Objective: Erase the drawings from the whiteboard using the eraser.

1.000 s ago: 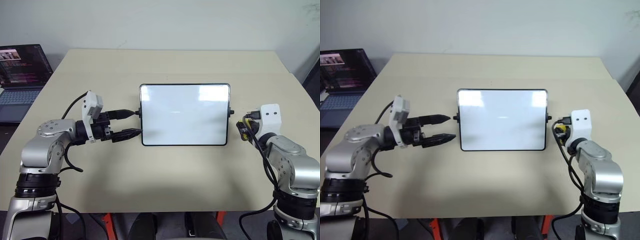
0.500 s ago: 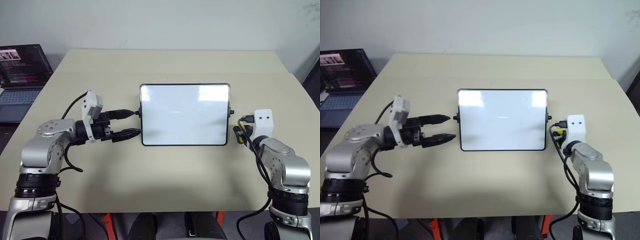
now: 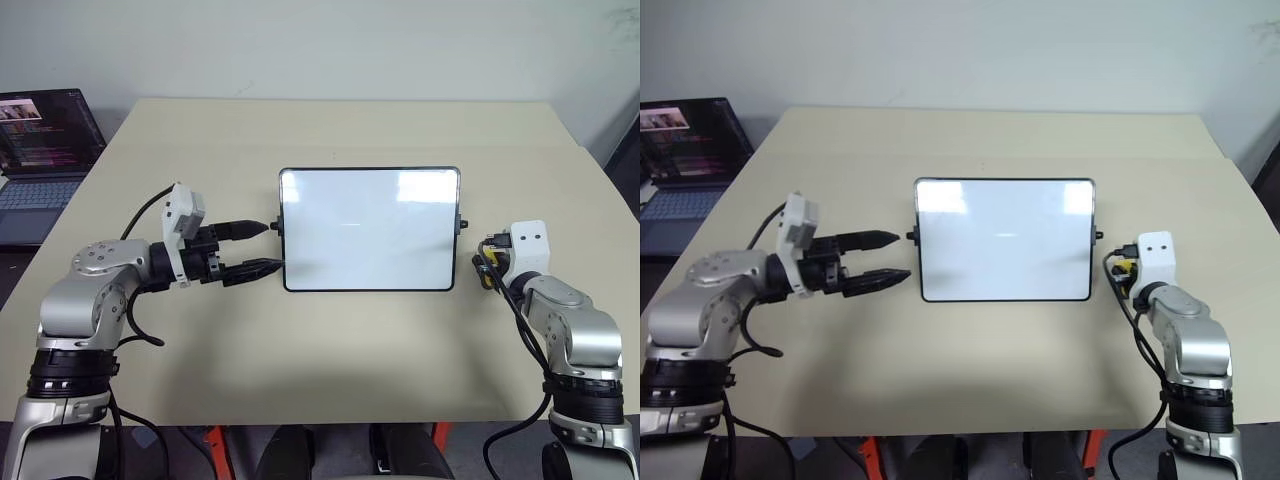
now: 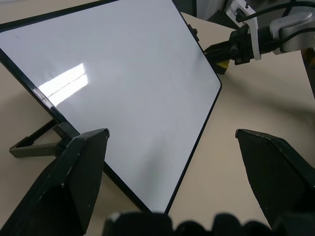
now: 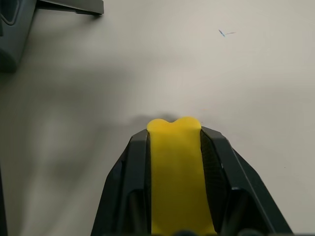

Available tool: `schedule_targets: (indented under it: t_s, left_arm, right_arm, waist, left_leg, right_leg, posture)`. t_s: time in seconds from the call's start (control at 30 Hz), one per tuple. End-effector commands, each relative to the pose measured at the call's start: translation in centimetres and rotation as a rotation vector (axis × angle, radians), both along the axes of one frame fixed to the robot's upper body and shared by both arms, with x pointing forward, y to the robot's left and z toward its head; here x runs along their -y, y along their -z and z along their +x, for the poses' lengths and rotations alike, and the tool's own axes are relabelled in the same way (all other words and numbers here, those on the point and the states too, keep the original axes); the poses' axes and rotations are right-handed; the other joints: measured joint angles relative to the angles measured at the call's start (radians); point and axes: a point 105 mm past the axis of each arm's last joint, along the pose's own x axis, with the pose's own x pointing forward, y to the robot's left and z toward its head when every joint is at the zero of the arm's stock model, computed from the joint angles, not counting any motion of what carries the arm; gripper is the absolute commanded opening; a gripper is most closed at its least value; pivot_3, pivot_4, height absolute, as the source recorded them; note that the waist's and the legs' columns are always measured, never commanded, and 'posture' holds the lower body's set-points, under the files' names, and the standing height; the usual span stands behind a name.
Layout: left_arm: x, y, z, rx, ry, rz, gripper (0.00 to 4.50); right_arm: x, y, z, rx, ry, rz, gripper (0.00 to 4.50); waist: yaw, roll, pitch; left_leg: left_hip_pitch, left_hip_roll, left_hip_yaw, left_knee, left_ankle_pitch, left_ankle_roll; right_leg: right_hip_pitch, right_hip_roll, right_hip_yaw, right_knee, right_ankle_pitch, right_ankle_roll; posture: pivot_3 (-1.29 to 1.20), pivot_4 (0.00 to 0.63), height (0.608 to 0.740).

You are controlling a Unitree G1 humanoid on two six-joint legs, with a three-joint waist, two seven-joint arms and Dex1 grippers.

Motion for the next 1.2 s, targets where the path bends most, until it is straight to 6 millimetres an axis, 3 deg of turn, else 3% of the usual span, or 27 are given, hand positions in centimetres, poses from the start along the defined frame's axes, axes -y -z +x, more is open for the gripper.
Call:
schedule_targets:
  t_s: [0.03, 0.2, 0.33, 0.53, 0.83, 1.2]
  left_arm:
    - [-0.2, -1.4, -0.2, 0.055, -0.003, 0.003, 4.5]
    - [-0.1, -1.4, -0.1, 0.059, -0.001, 0.001, 4.5]
    - [-0.1, -1.5, -0.1, 0.058, -0.002, 0.001, 4.5]
    - [0.0, -1.4, -0.4, 0.048, 0.011, -0.002, 4.5]
    - [1.2, -1.5, -2.5, 0.017, 0.137, -0.027, 4.5]
    - [1.2, -1.2, -3.0, 0.006, 0.133, -0.032, 4.5]
  right_arm:
    - [0.1, -1.8, 0.4, 0.07, 0.002, 0.0, 1.1]
    - [-0.2, -1.8, 0.4, 0.069, 0.0, 0.023, 1.1]
    - [-0.1, -1.8, 0.3, 0.069, 0.001, 0.02, 2.3]
    - [-0.1, -1.9, 0.4, 0.072, 0.002, 0.02, 4.48]
    - [-0.1, -2.1, 0.4, 0.076, 0.008, 0.022, 4.48]
    - [0.9, -3.1, -0.3, 0.104, 0.051, 0.019, 4.48]
  waist:
    - [0.0, 0.0, 0.0]
    - [0.0, 0.0, 0.0]
    - [0.0, 0.0, 0.0]
    - [0.0, 0.0, 0.0]
    - [-0.001, 0.0, 0.0]
    - [0.0, 0.0, 0.0]
  left_leg:
    - [0.0, 0.0, 0.0, 0.0, 0.0, 0.0]
    - [0.0, 0.0, 0.0, 0.001, 0.0, 0.0]
    - [0.0, 0.0, 0.0, 0.002, 0.0, 0.0]
    - [0.0, 0.0, 0.0, 0.009, 0.0, 0.0]
    - [0.001, 0.0, 0.0, 0.012, 0.0, 0.0]
    - [0.001, 0.0, 0.0, 0.012, 0.0, 0.001]
  right_leg:
    - [0.0, 0.0, 0.0, 0.0, 0.0, 0.0]
    - [0.0, 0.0, 0.0, 0.001, 0.0, 0.0]
    - [0.0, 0.0, 0.0, 0.003, 0.0, 0.0]
    - [0.0, 0.0, 0.0, 0.009, 0.0, 0.0]
    - [0.0, 0.0, 0.001, 0.013, 0.0, 0.0]
    - [0.0, 0.0, 0.001, 0.013, 0.0, 0.0]
  posture:
    - [0.0, 0.15, 0.74]
    - [0.0, 0.15, 0.74]
    - [0.0, 0.15, 0.74]
    - [0.0, 0.15, 0.74]
    - [0.0, 0.15, 0.74]
    - [0.0, 0.15, 0.74]
